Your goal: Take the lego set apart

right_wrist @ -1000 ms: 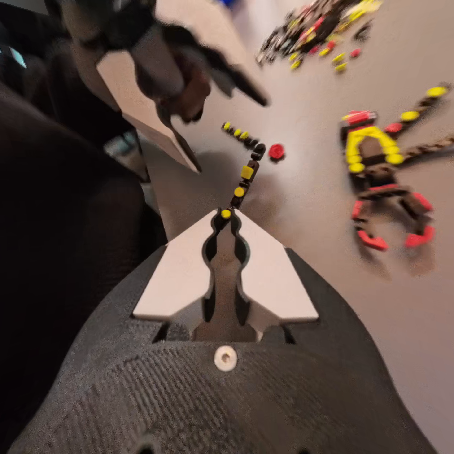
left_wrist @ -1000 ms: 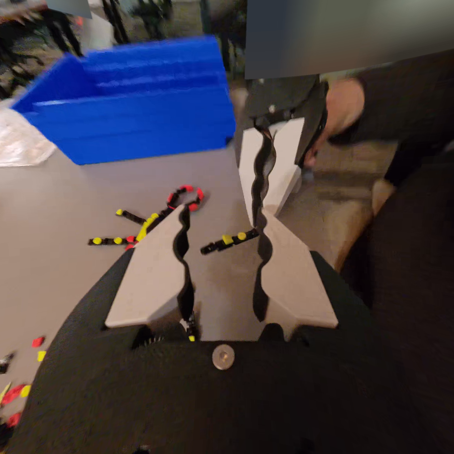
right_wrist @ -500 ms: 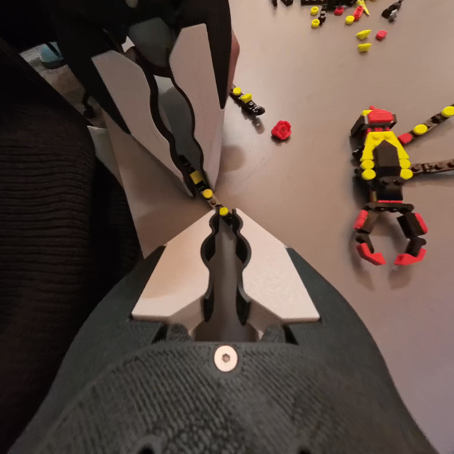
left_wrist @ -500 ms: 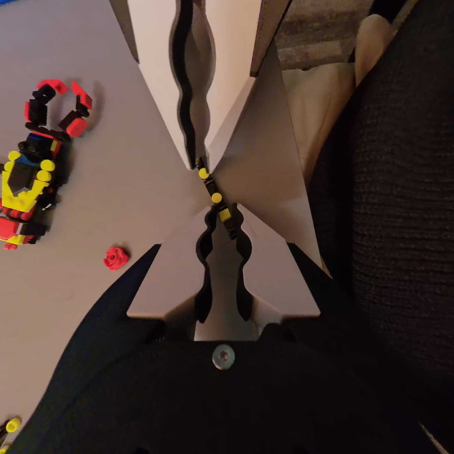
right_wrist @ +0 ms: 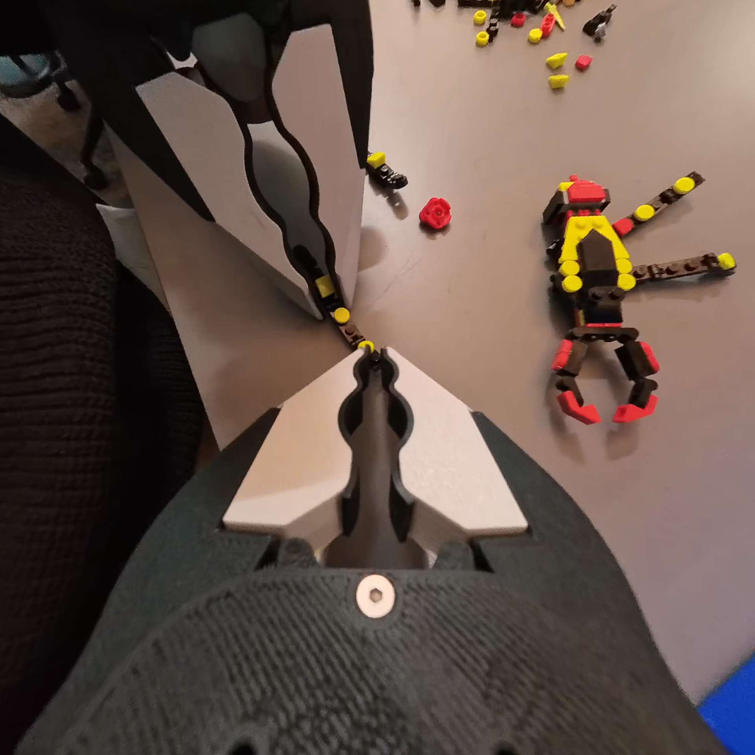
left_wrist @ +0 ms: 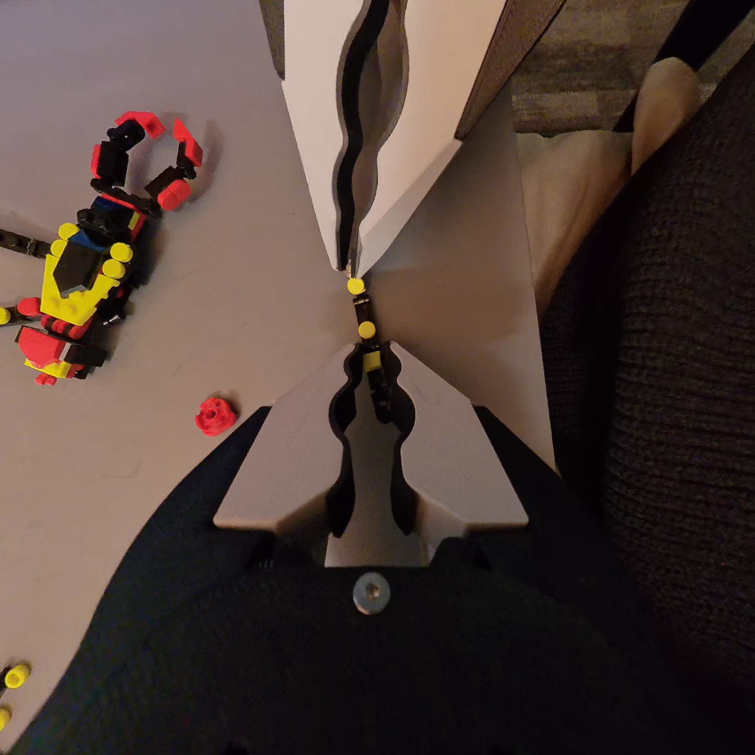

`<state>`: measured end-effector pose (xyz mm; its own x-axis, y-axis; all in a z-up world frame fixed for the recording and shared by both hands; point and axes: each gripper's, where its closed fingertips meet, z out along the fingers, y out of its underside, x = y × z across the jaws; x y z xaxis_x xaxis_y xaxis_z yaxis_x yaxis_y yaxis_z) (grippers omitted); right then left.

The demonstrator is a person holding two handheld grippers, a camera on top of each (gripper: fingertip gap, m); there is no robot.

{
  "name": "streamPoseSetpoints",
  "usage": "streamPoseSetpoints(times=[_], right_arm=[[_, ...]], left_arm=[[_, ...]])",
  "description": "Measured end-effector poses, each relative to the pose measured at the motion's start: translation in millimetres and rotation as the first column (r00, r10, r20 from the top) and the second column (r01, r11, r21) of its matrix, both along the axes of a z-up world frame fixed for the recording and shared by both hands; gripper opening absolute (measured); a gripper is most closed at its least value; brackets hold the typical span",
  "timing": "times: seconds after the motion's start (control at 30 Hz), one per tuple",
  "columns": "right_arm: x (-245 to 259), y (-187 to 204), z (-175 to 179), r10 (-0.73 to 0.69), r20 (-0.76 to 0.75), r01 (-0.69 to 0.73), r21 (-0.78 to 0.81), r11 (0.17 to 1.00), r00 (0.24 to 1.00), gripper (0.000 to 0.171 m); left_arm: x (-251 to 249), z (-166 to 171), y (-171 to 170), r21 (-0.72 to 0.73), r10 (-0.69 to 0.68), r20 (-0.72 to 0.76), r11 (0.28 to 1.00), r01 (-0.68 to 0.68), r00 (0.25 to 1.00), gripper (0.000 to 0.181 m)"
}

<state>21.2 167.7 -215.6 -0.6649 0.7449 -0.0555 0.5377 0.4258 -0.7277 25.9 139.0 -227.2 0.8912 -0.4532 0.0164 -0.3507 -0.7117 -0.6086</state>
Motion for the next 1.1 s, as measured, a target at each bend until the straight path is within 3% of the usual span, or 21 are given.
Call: streamPoseSetpoints(times=[0.3,0.53,0.63,0.73,1.1], right_arm=[[5,-1,-6,-0.018,0.119,0.034,-0.133,0.991,0.993,0.003],[5,-3,-6,-0.008,0.095,0.018,-0.108,0.994,0.995,0.003],[5,-3,-6,0.001,0.081,0.006,-0.090,0.996,0.997,0.003],[5,-3,-6,0.006,0.071,-0.001,-0.076,0.997,0.997,0.003],[5,-10,6,0.029,0.026,-0.027,-0.083,0.996,0.999,0.011]], left_arm=[[-2,0,-1,0.000,0.009,0.015,1.000,-0.009,1.000,0.006],[2,1,10,0.035,0.043,0.054,0.998,-0.045,0.998,0.043],[2,0,16,0.068,0.058,0.039,0.996,-0.060,0.998,0.035],[4,0,18,0.083,0.049,0.040,0.995,-0.053,0.998,0.007],[4,-1,18,0.090,0.040,0.034,0.995,-0.043,0.999,0.007]])
